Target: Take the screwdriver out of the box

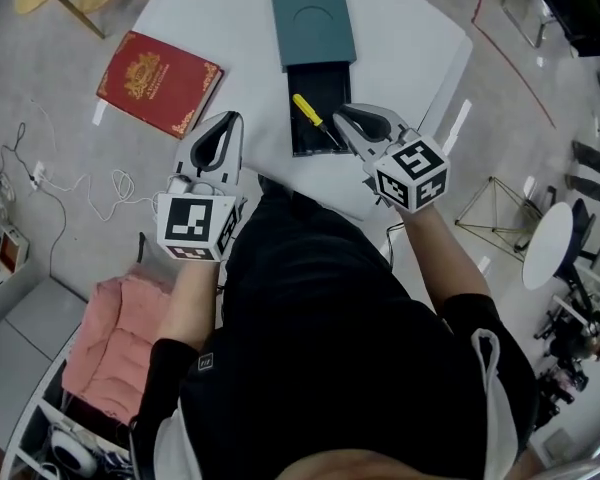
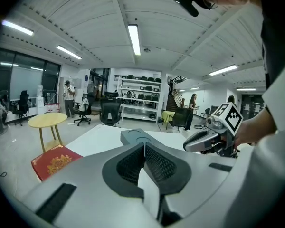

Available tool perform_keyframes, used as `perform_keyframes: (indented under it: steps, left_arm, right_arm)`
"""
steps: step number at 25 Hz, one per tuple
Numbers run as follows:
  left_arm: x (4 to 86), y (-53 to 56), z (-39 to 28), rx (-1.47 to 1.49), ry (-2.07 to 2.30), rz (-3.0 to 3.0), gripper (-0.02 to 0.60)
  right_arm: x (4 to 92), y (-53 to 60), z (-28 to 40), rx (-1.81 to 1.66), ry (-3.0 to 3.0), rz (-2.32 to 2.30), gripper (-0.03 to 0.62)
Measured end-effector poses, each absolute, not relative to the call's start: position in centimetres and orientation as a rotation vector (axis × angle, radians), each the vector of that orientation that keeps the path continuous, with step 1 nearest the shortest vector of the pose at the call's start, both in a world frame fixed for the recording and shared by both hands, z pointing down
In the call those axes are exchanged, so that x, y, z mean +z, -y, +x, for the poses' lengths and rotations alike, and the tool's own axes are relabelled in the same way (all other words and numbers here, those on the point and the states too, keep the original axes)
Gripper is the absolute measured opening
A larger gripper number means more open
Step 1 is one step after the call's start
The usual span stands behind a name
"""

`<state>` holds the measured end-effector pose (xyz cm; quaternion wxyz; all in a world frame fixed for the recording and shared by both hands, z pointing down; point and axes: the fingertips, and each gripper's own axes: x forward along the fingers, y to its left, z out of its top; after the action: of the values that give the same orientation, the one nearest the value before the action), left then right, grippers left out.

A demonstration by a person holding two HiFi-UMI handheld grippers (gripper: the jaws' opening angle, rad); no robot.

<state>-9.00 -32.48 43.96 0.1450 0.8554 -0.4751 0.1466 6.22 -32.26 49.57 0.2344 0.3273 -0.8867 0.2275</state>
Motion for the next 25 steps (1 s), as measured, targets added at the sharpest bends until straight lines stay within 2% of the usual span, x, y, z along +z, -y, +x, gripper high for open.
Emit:
perform_keyframes:
  steps: [1, 2, 4, 14, 25]
  left_arm:
    - [44.3, 32.7, -9.2, 0.417, 1.362, 2.46, 0.025]
    - [44.6, 33.0, -9.3, 0.408, 1.357, 2.454, 0.023]
    - [45.3, 33.3, -9.6, 0.389, 1.345, 2.44, 0.023]
    - [47.9, 33.8, -9.9, 0.335, 1.271, 2.432, 0.025]
    - [47.6, 34.1, -10.8, 0.293, 1.264, 2.446, 0.025]
  right_arm:
    - [50.3, 32.4, 6.0, 0.634, 2.411, 0.881, 0.046]
    - [50.9, 32.5, 5.7, 0.644, 2.388, 0.859, 0.083]
    - [52.2, 32.6, 5.0, 0.651, 2.342, 0.815, 0.101]
    - [58.0, 33.6, 2.9, 0.602, 2.14, 0.751, 0.101]
    - [62.6, 32.8, 3.8, 0.532, 1.917, 0.659, 0.11]
